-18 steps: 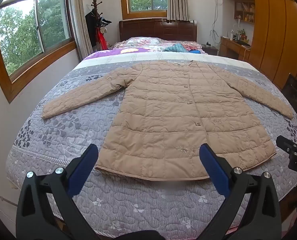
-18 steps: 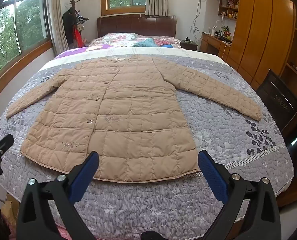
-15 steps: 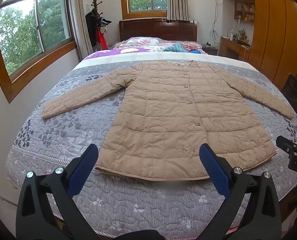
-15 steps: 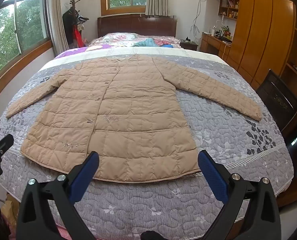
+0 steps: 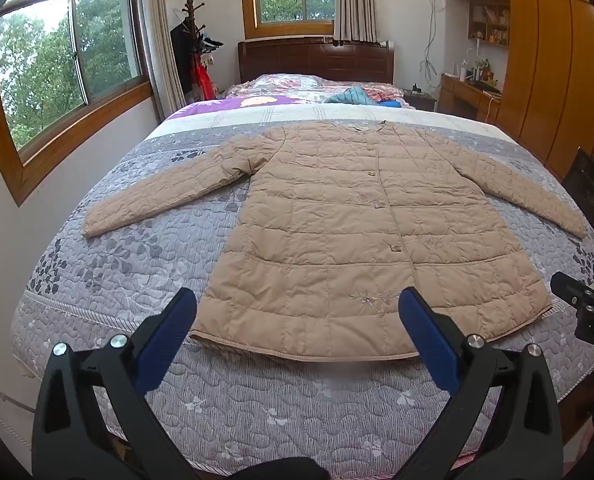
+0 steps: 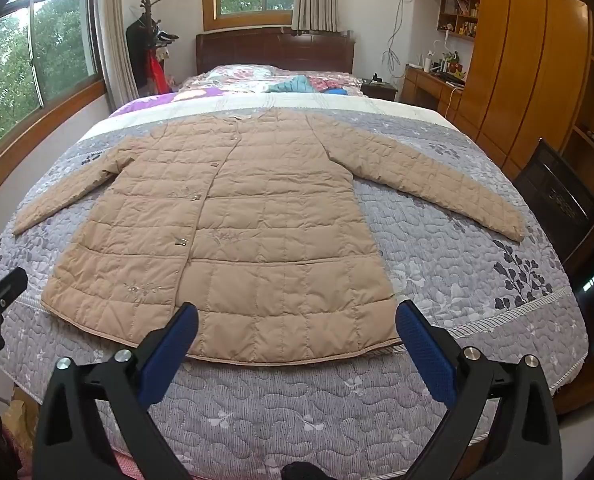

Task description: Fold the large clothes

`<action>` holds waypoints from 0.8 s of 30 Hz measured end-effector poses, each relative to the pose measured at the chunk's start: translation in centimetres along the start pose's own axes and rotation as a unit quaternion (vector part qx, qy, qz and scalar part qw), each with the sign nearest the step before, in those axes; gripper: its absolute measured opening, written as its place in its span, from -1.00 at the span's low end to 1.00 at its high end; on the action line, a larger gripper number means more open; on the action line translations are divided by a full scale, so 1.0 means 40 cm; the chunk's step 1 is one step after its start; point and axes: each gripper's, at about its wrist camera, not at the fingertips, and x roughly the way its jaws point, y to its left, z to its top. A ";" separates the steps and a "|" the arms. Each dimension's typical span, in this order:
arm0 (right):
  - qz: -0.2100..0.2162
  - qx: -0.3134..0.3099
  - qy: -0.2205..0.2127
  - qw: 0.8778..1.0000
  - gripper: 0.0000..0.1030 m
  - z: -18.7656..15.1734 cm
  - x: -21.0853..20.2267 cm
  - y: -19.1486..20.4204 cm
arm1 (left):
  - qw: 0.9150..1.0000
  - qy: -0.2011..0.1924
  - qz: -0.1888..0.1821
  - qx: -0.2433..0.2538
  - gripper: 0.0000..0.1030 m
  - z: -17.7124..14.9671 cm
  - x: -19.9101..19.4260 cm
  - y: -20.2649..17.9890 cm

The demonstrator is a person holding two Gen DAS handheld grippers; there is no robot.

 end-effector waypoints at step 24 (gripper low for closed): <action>0.000 0.000 0.000 1.000 0.93 0.003 0.002 0.002 | 1.000 0.001 0.000 -0.001 0.95 0.000 0.000 0.000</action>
